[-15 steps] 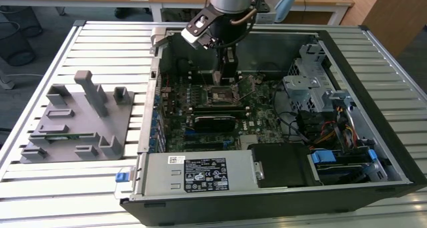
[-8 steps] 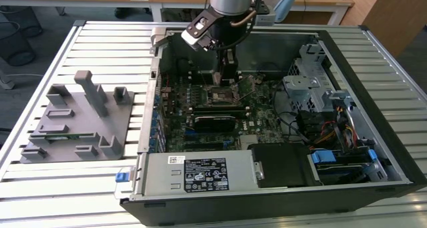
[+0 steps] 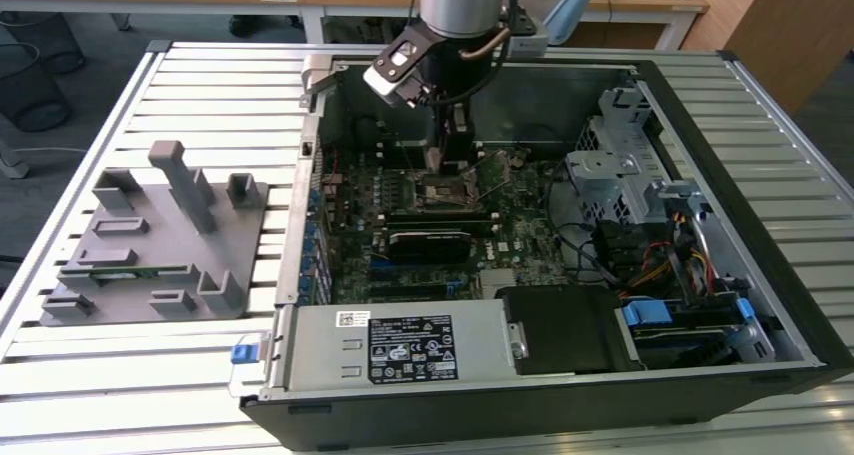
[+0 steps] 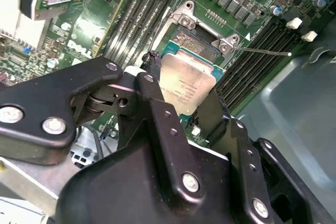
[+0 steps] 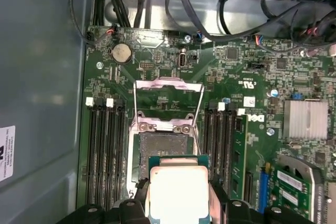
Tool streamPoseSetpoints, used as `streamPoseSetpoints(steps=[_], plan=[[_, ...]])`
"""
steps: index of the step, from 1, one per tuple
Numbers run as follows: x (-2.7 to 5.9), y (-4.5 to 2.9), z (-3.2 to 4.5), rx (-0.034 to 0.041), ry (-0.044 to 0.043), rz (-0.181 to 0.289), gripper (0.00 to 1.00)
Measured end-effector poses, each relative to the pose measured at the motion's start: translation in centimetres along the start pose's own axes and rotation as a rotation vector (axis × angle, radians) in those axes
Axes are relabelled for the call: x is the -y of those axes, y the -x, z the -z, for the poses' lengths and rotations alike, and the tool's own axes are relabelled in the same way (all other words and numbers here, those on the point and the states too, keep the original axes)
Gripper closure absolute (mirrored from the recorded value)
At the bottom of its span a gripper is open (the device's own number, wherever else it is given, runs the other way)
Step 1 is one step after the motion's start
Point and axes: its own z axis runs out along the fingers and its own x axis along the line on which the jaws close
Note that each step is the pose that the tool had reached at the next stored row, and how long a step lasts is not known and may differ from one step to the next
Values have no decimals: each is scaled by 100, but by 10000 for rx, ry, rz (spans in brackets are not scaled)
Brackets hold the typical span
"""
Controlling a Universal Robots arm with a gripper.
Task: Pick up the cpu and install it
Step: 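Place the cpu into insertion slot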
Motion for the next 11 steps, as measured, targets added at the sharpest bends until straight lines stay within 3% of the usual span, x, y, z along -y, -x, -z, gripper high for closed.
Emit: streamPoseSetpoints(steps=[11], plan=[[-16,-60,-171,1,-8,-190,47]])
